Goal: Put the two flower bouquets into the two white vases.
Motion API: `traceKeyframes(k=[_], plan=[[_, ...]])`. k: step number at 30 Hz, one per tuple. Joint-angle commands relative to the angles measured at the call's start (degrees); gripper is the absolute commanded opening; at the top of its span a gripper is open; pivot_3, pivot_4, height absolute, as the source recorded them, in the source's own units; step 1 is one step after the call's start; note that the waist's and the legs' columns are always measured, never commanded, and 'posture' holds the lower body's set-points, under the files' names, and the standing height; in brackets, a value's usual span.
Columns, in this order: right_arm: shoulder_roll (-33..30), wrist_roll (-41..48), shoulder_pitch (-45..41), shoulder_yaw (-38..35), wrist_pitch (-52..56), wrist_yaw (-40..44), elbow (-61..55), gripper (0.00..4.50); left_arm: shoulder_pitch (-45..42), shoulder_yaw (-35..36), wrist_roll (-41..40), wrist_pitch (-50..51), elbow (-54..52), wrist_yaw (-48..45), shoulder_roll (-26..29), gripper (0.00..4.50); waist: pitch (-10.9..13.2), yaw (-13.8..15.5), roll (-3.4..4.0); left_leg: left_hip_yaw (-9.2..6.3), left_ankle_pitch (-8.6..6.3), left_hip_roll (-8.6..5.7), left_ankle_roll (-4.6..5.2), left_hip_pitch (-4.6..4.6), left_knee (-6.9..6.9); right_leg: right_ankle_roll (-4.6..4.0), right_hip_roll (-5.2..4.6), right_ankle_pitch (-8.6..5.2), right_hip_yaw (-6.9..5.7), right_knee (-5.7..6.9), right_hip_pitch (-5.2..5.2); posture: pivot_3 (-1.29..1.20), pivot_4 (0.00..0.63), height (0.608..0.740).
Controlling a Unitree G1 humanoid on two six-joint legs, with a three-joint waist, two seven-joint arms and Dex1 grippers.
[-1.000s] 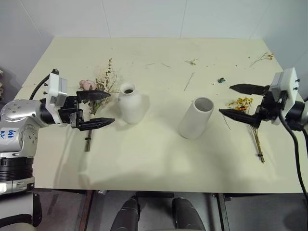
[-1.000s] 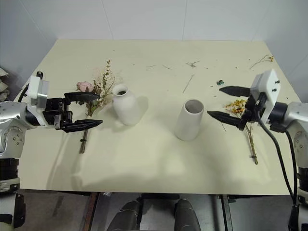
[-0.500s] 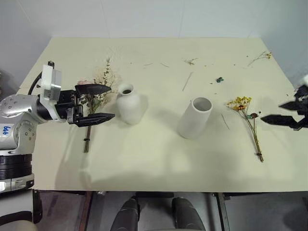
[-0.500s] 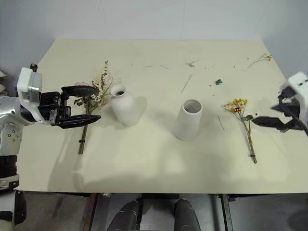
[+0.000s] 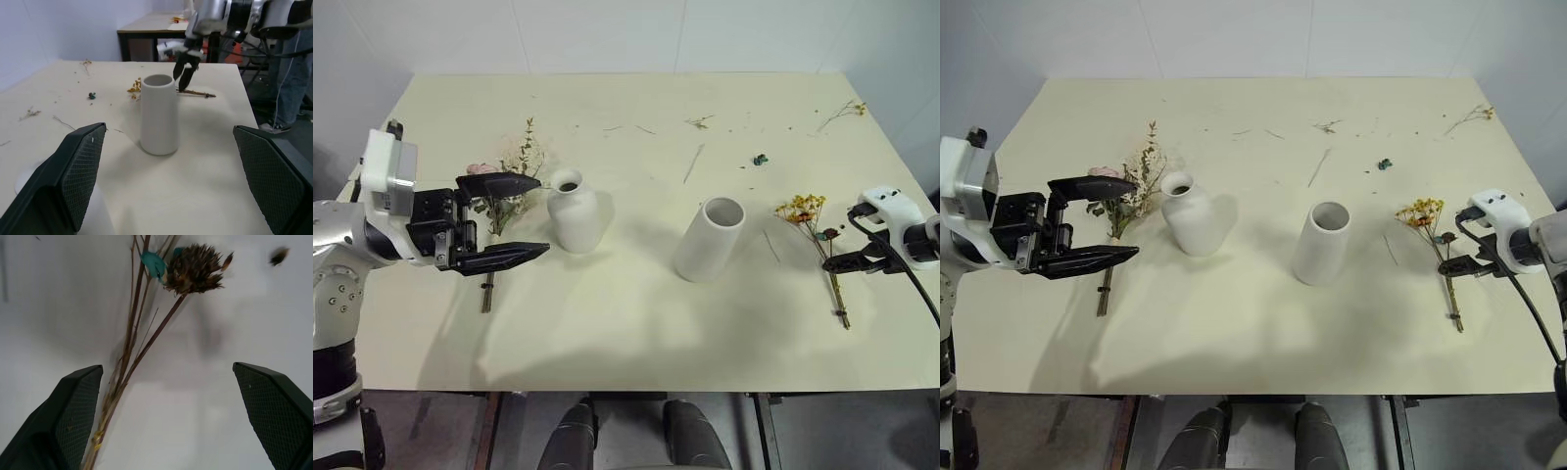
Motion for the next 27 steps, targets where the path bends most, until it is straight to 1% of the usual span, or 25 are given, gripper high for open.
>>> traceKeyframes(k=[1,2,5,6,12,15,16,17,22,25,27], plan=[[1.67,-5.13,-1.89,0.85,-6.64,0.50,8.64,4.50,1.11,3.39,-2.08,0.77,-3.54,1.94,1.43,4.44,-0.04,-0.08,-0.07,0.00,0.00,0.00,0.00,0.02,0.01,0.00,0.01,0.00,0.00,-0.01,0.04,0.00,0.150,0.740],[2.42,-5.87,-2.60,0.74,-7.74,0.57,10.42,4.50,1.27,3.58,-2.18,0.81,-3.75,2.17,1.54,4.44,-0.05,-0.09,-0.11,0.00,0.00,0.01,0.00,0.05,0.04,0.00,0.02,0.00,0.00,-0.01,0.09,0.00,0.150,0.740],[4.17,-7.67,-4.33,0.38,-9.73,1.19,13.99,3.90,1.18,3.74,-2.68,0.94,-4.13,2.79,1.76,4.50,-0.05,-0.11,-0.14,0.00,-0.06,-0.01,0.09,0.35,0.15,0.07,0.04,0.07,0.00,-0.06,0.50,0.00,0.150,0.740],[4.63,-8.16,-4.67,0.29,-10.20,1.42,14.74,3.62,1.15,3.74,-2.77,0.93,-4.16,2.86,1.80,4.50,-0.05,-0.12,-0.15,0.01,-0.07,-0.01,0.11,0.45,0.17,0.08,0.04,0.13,0.00,-0.09,0.64,0.00,0.150,0.740],[6.34,-8.85,-5.61,-1.24,-8.96,3.17,13.88,1.55,-0.11,2.86,-2.81,0.25,-3.56,3.03,1.70,4.50,-0.09,-0.03,-0.22,-0.01,0.04,0.00,0.09,0.45,0.41,0.11,0.09,0.54,0.00,-0.10,0.74,0.00,0.150,0.740],[5.92,-8.53,-5.92,-3.23,-8.26,2.79,12.70,0.65,-1.59,1.17,-2.14,-0.58,-2.48,2.76,0.85,4.50,-0.08,0.08,-0.21,0.00,0.15,-0.01,0.06,0.43,0.45,0.11,0.08,0.67,0.00,-0.11,0.75,0.00,0.150,0.740],[5.52,-8.19,-5.84,-4.12,-8.12,2.65,12.21,0.24,-2.09,0.54,-1.89,-0.90,-2.04,2.59,0.56,4.50,-0.06,0.15,-0.18,0.00,0.18,0.00,0.06,0.43,0.44,0.10,0.08,0.69,0.01,-0.10,0.74,0.00,0.150,0.740],[5.22,-7.87,-5.64,-5.16,-8.40,2.28,11.86,0.01,-2.54,0.01,-1.67,-1.17,-1.56,2.45,0.33,4.50,-0.06,0.17,-0.17,0.00,0.19,-0.01,0.06,0.42,0.44,0.10,0.08,0.70,0.01,-0.09,0.73,0.00,0.150,0.740],[4.49,-5.75,-4.32,-11.95,-10.69,-0.81,9.91,0.01,-4.25,-1.93,-0.42,-2.74,1.30,1.49,-0.27,4.50,-0.04,0.13,-0.14,0.01,0.21,0.03,0.07,0.39,0.13,0.06,0.09,0.66,0.01,-0.15,0.55,0.00,0.150,0.740],[4.49,-0.33,-2.41,-22.87,-17.98,-4.59,3.74,0.01,-6.02,-3.60,0.50,-3.80,3.78,0.62,-0.95,4.50,-0.01,-0.12,-0.09,0.03,0.20,0.07,0.09,0.37,-0.07,0.06,0.10,0.58,0.01,-0.30,0.49,0.00,0.150,0.740],[6.04,5.44,0.75,-31.64,-23.77,-4.86,-5.62,0.01,-7.21,-4.72,1.25,-4.49,5.57,-0.06,-1.52,4.50,0.02,-0.17,-0.03,0.08,0.19,0.08,0.10,0.32,-0.10,0.08,0.11,0.56,0.03,-0.34,0.44,0.00,0.150,0.740]])
